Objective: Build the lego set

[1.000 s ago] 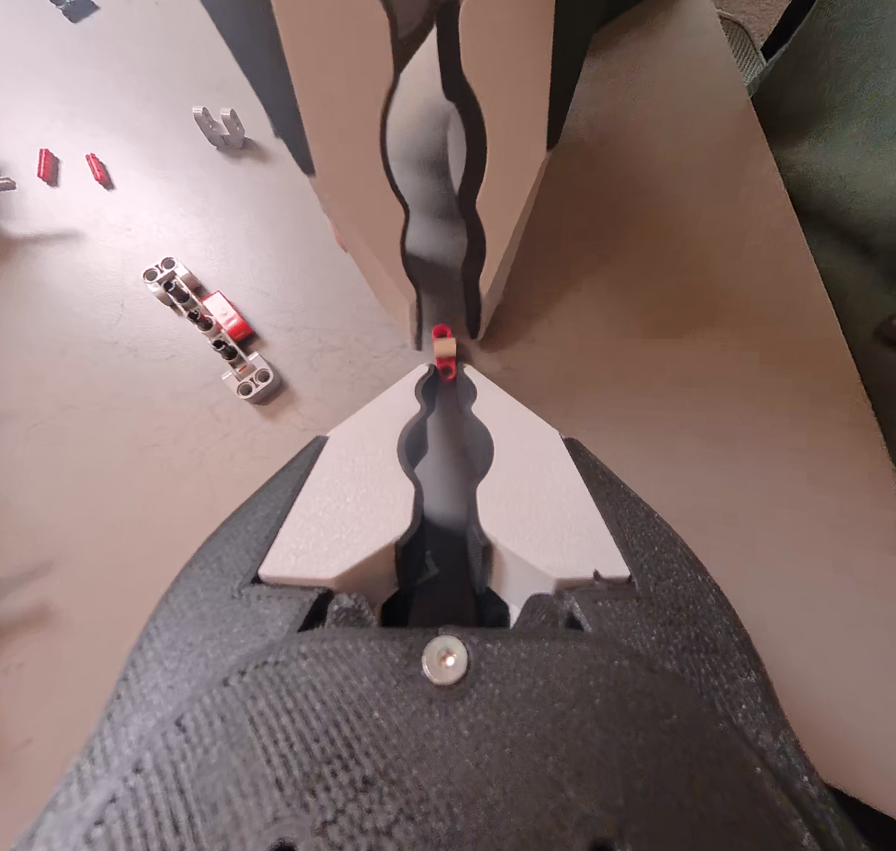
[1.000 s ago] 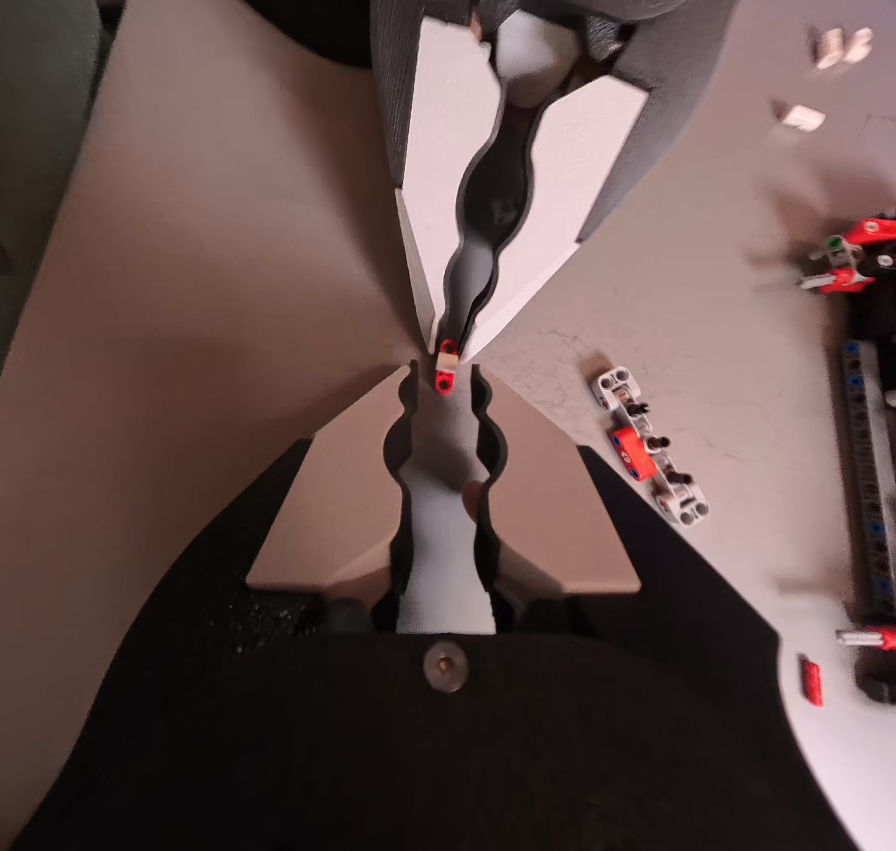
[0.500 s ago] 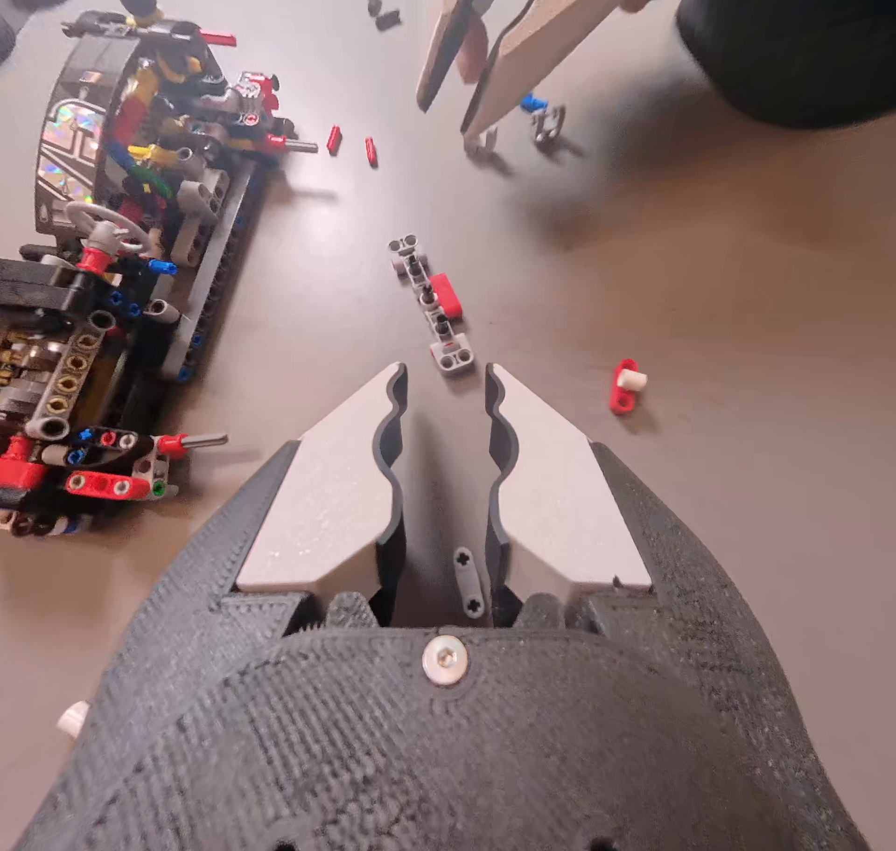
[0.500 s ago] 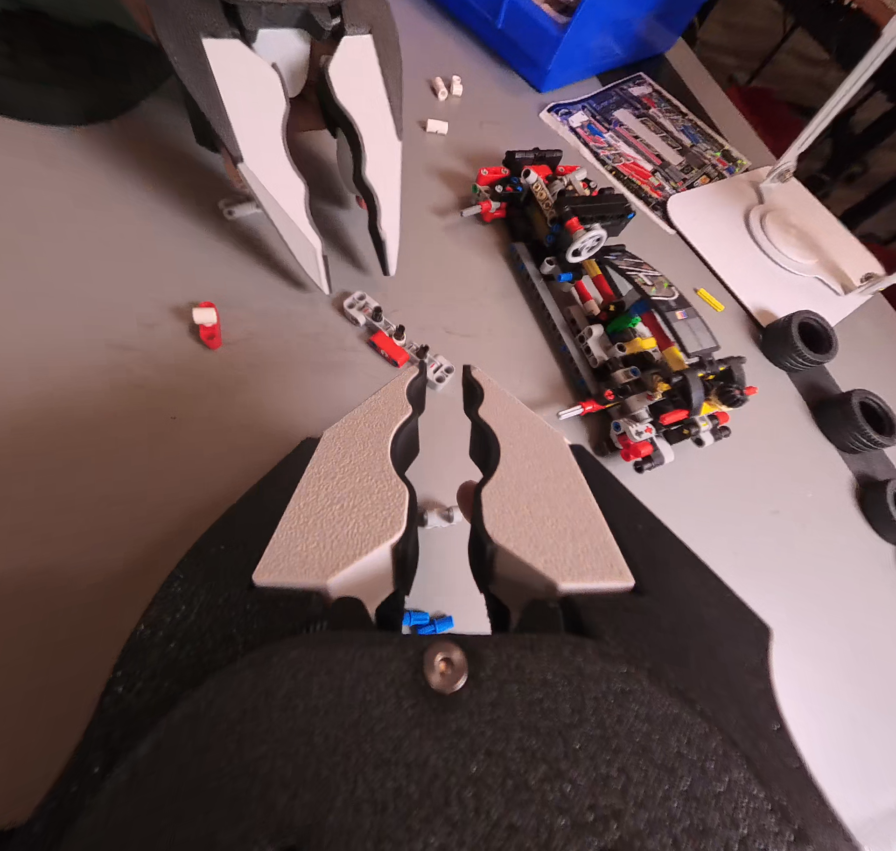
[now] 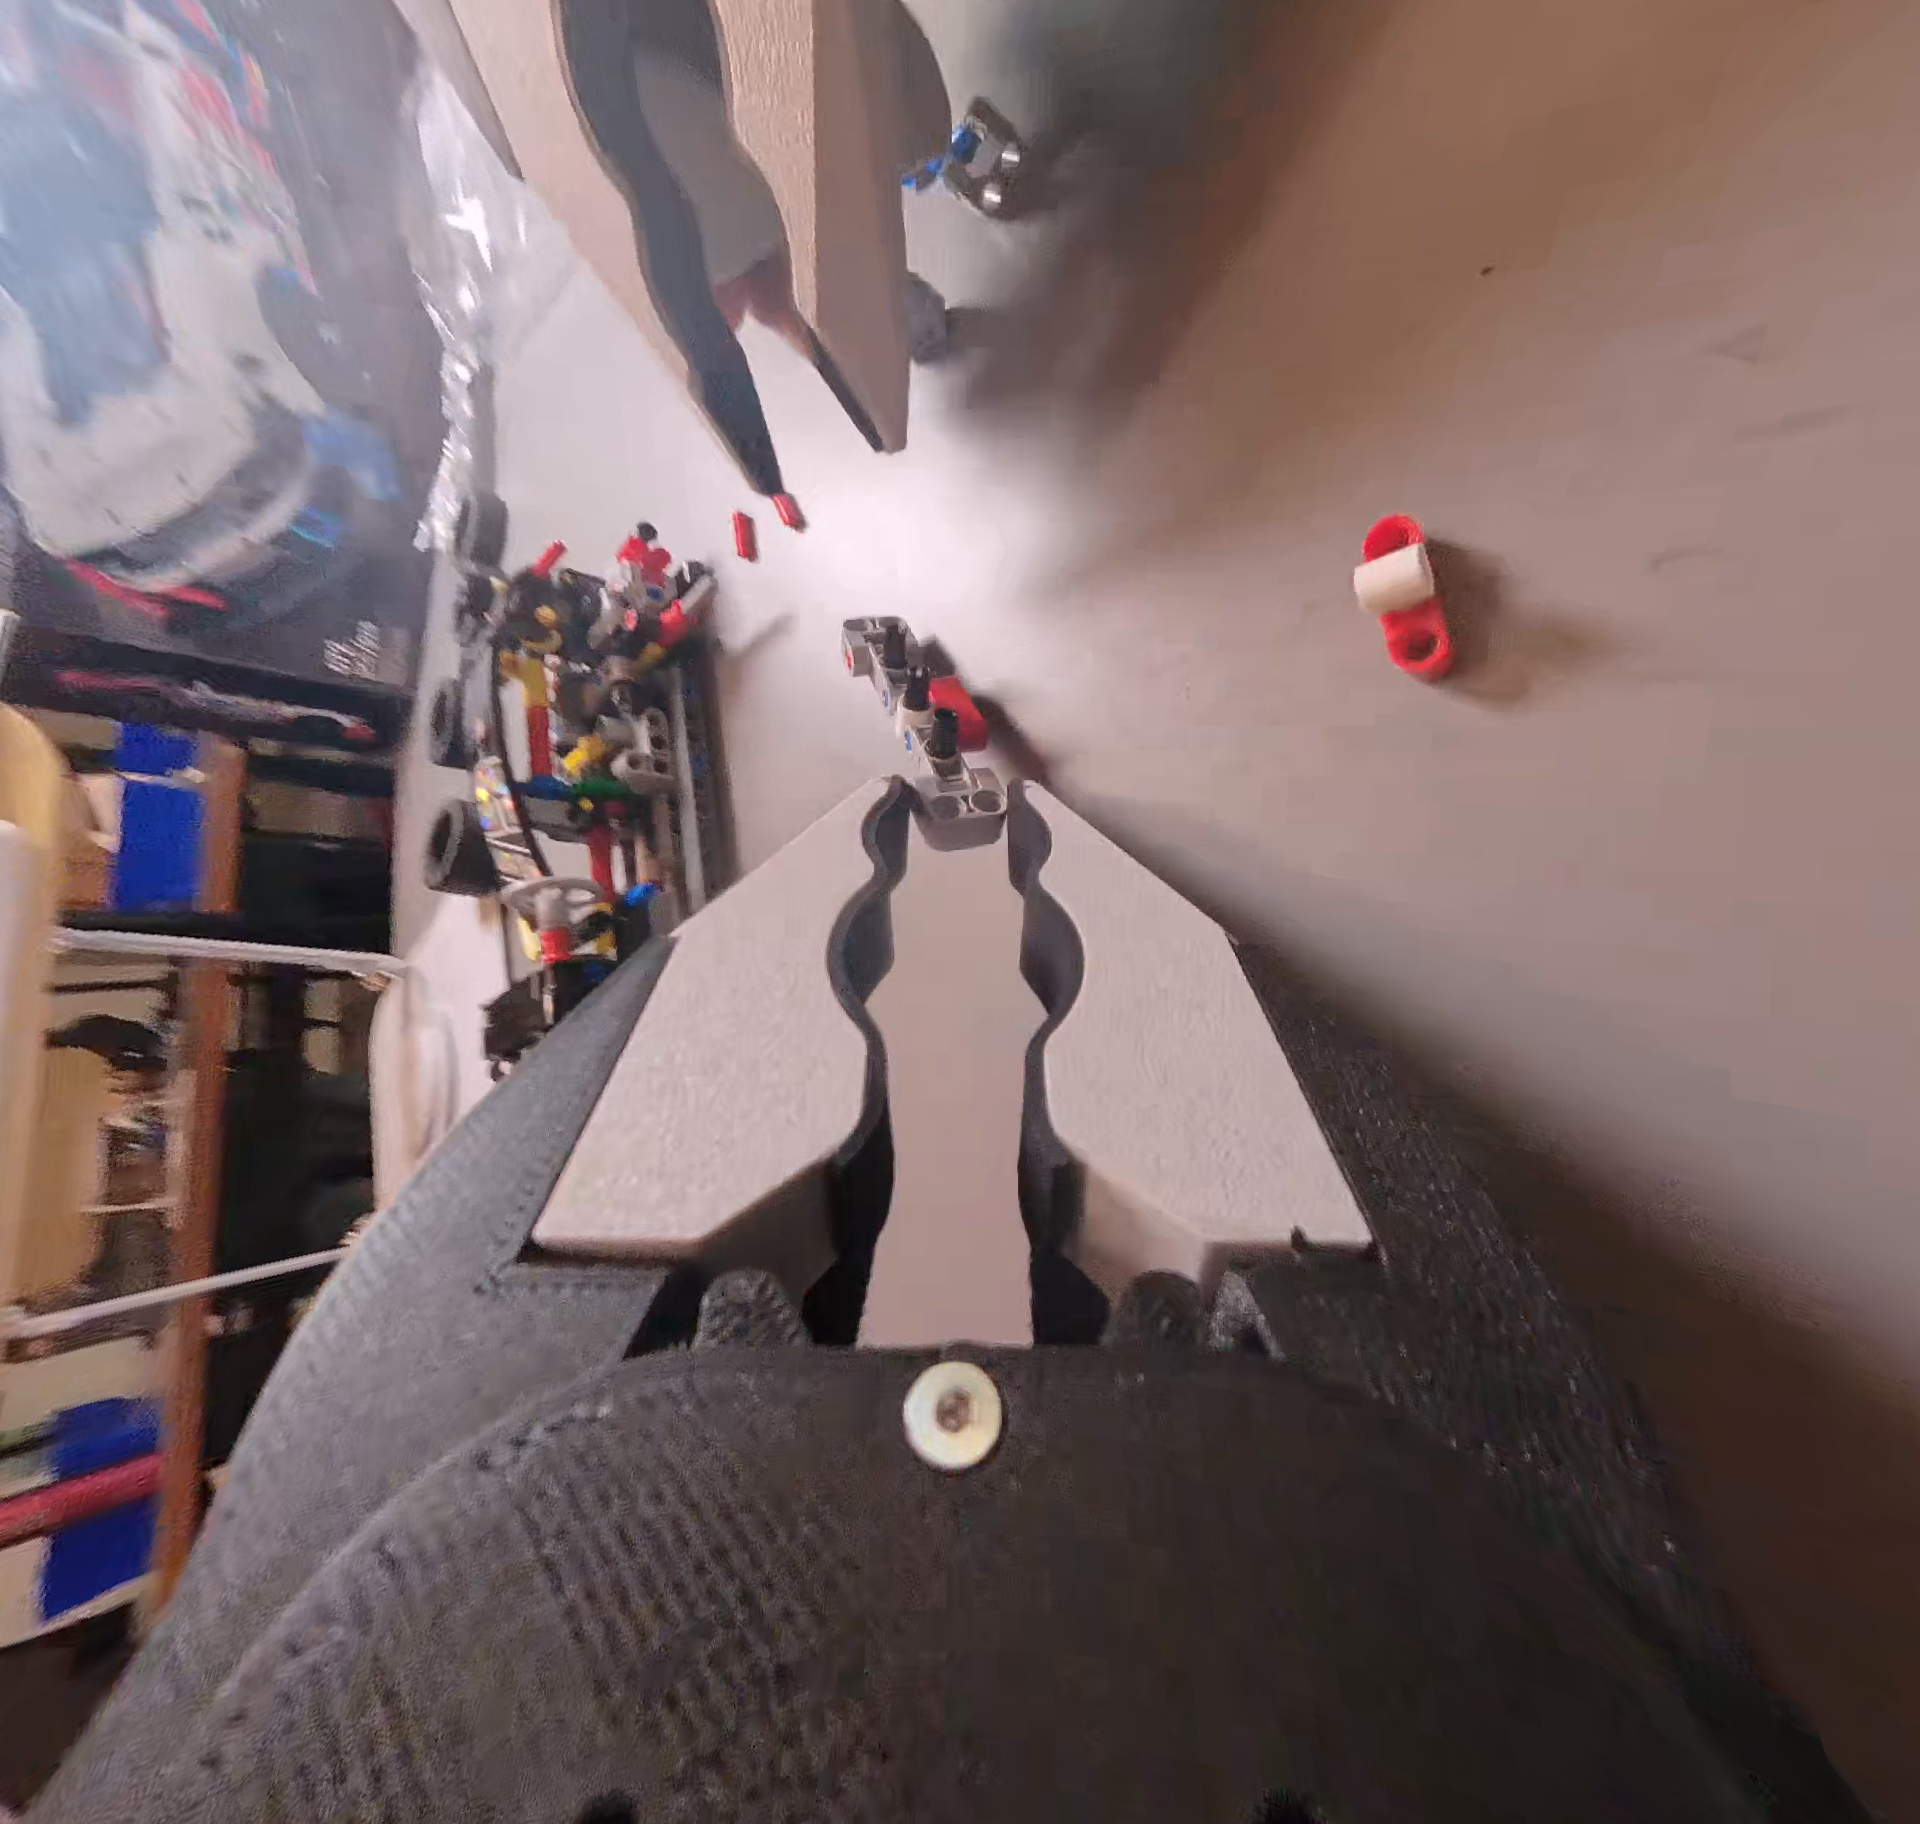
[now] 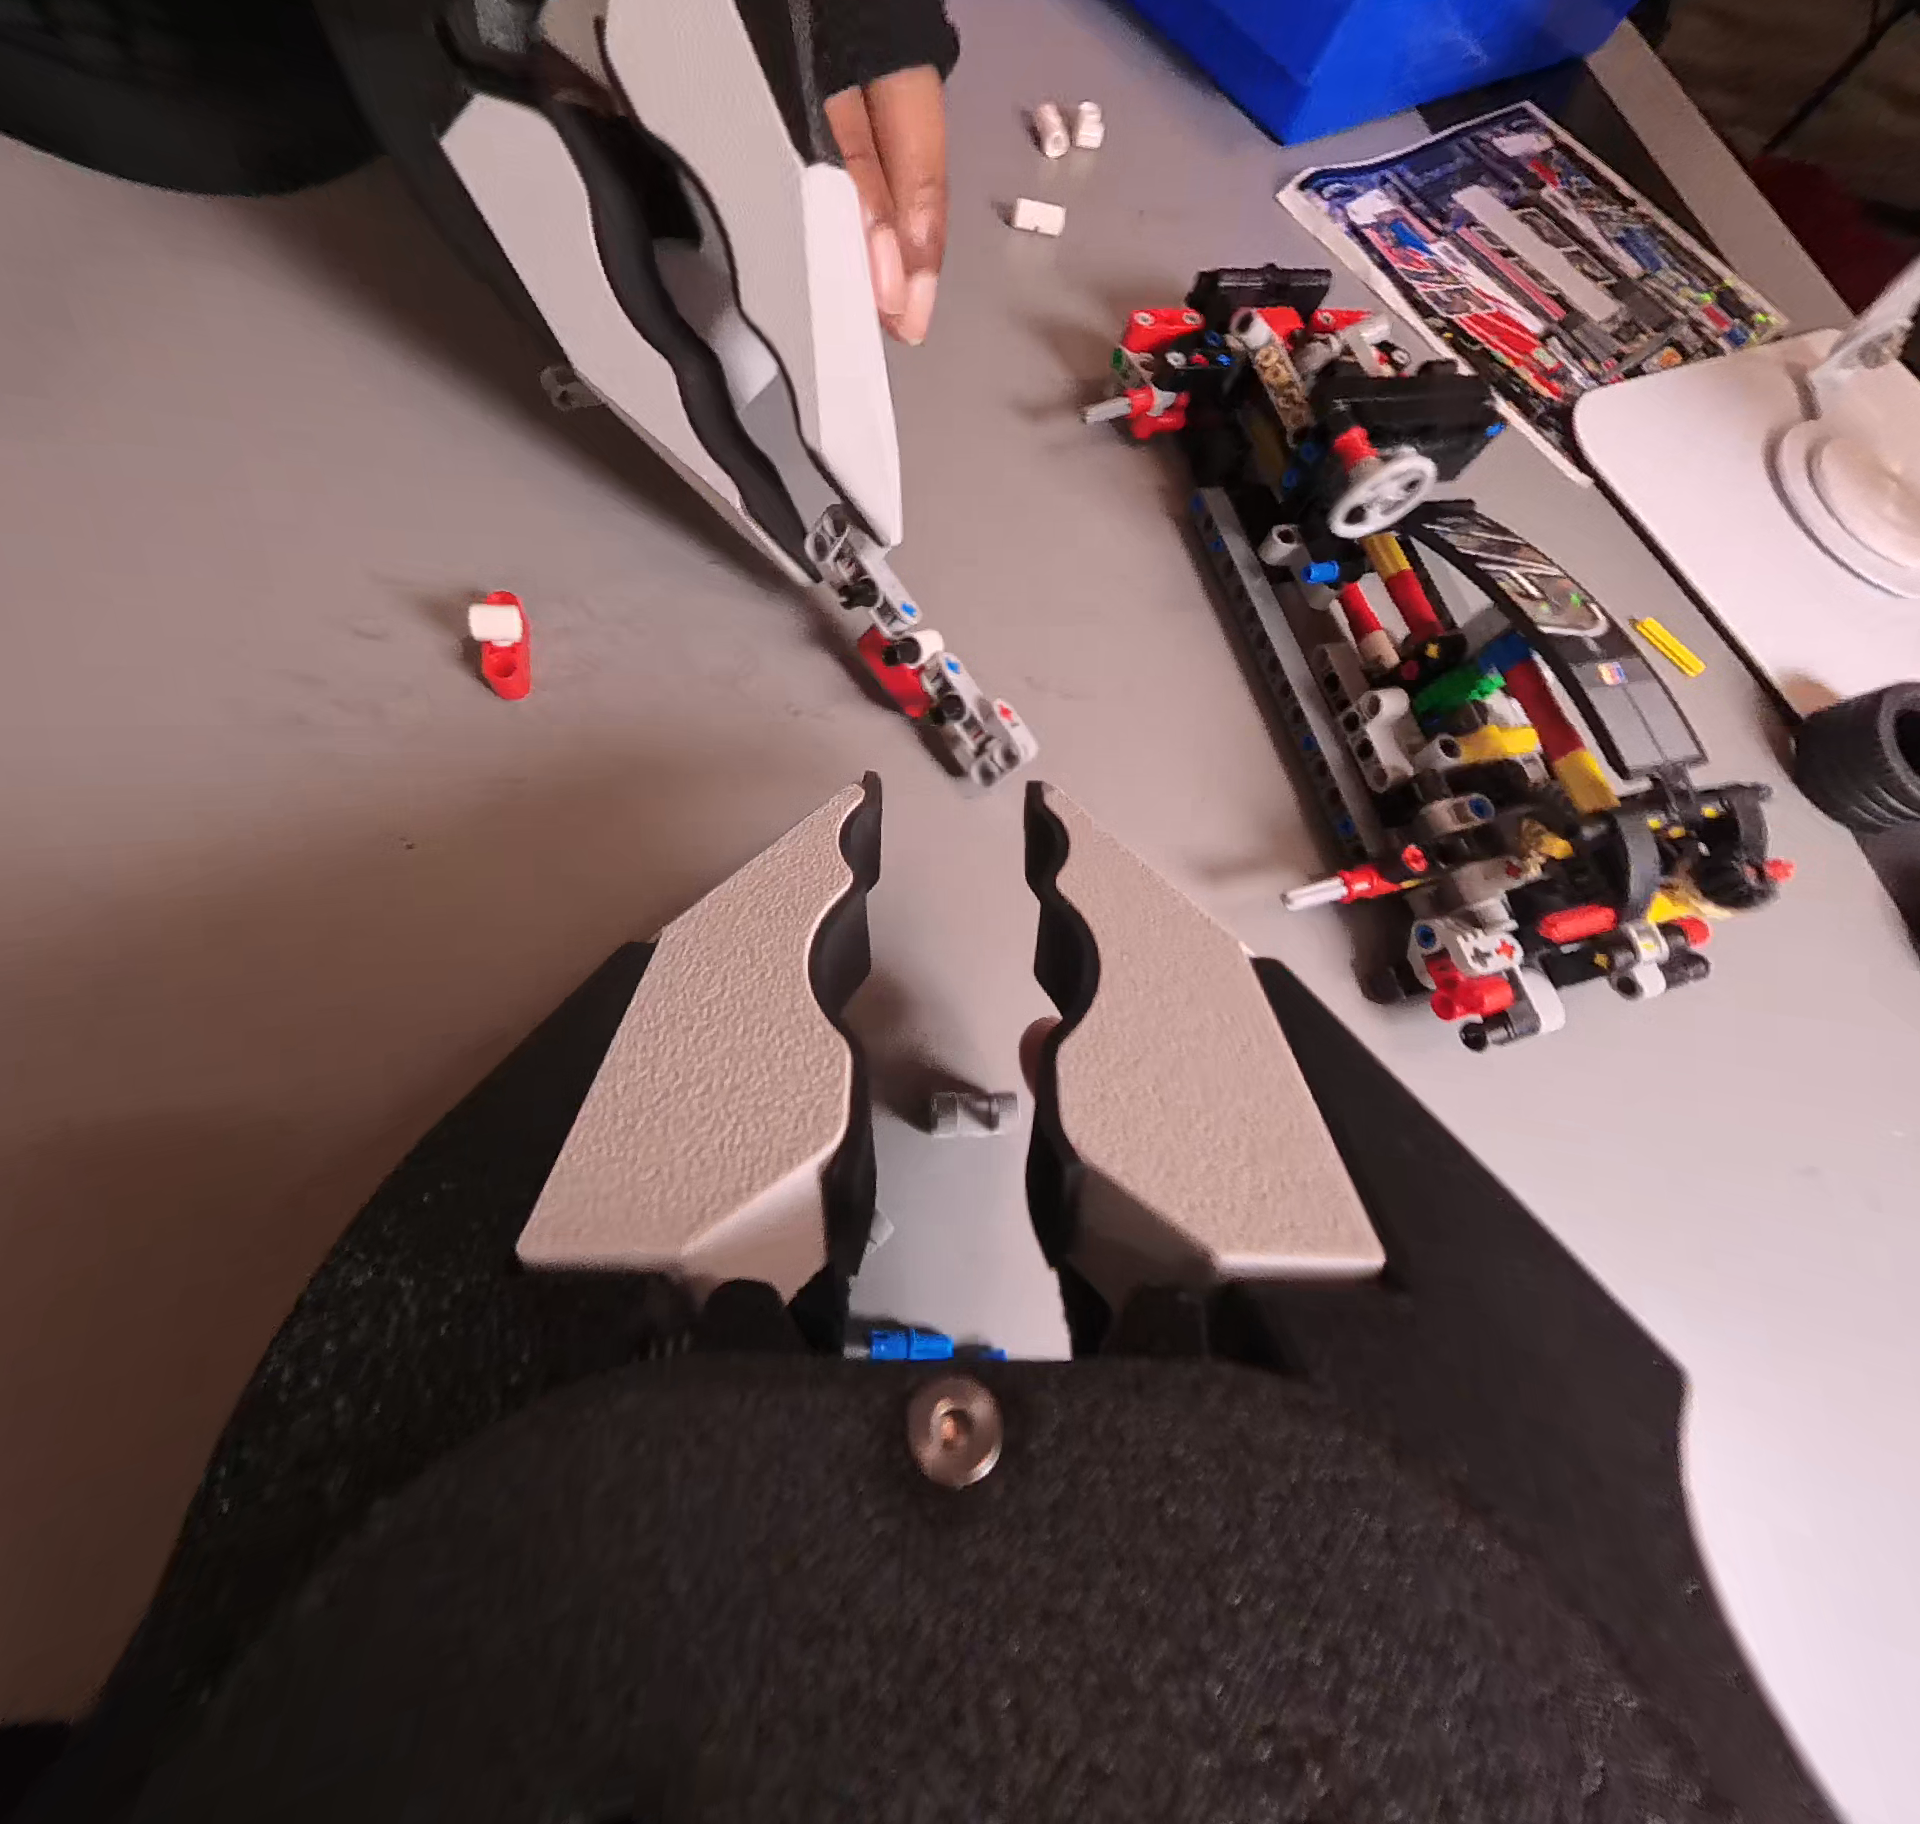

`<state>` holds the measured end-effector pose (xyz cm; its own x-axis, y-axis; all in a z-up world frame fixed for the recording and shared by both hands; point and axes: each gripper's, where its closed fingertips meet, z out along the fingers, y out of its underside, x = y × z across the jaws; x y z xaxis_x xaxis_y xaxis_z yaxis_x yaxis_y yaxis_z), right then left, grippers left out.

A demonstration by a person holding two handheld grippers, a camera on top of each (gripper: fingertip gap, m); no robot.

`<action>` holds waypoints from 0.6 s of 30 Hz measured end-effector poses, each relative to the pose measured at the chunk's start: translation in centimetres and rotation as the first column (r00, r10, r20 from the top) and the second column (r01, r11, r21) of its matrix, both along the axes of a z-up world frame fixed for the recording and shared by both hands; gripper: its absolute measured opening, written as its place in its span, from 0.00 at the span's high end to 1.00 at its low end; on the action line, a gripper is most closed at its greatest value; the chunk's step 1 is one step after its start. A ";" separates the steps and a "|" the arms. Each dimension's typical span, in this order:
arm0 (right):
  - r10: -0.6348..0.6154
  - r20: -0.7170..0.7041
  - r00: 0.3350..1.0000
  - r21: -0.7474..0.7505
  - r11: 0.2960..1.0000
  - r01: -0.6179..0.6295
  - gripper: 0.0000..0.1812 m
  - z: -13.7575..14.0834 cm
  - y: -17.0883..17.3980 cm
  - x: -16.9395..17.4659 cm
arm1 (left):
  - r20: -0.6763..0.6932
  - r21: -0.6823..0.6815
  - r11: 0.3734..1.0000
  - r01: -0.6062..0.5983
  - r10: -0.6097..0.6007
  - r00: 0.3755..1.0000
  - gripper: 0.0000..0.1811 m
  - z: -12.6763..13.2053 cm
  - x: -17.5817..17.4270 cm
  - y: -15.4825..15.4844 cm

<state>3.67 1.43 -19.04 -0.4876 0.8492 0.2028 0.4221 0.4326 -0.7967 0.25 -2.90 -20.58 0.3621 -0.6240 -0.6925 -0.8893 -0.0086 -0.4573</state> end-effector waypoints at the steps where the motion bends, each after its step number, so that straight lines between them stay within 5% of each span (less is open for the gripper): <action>1: 0.023 0.020 1.000 0.025 0.999 -0.024 0.86 -0.3 -0.3 -0.1 | -0.019 0.029 0.999 0.022 -0.021 1.000 0.91 0.2 0.2 -0.1; 7: 0.157 0.131 0.979 0.118 0.978 -0.172 0.80 -1.9 -0.7 -1.6 | -0.084 0.061 0.990 0.124 -0.119 0.989 0.91 -0.1 1.2 -0.5; 10: 0.203 0.191 0.960 0.128 0.965 -0.229 0.89 -2.7 -1.0 -1.8 | -0.045 0.057 0.992 0.113 -0.111 0.993 0.91 0.1 1.1 -0.6; 13: 0.195 0.172 0.966 0.171 0.959 -0.224 0.95 -2.5 -1.1 -1.7 | 0.131 -0.009 0.999 0.052 -0.050 0.990 0.91 0.3 0.5 -0.6; 18: 0.125 0.163 0.979 0.235 0.958 -0.162 0.96 -2.4 -1.0 -1.9 | 0.410 -0.226 0.973 -0.047 0.139 0.902 0.86 0.1 -1.1 -0.4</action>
<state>1.73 0.43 -21.41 -0.6402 0.7010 0.3144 0.4441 0.6716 -0.5931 -0.89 -3.33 -20.47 0.6533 -0.6851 -0.3223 -0.6048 -0.2162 -0.7665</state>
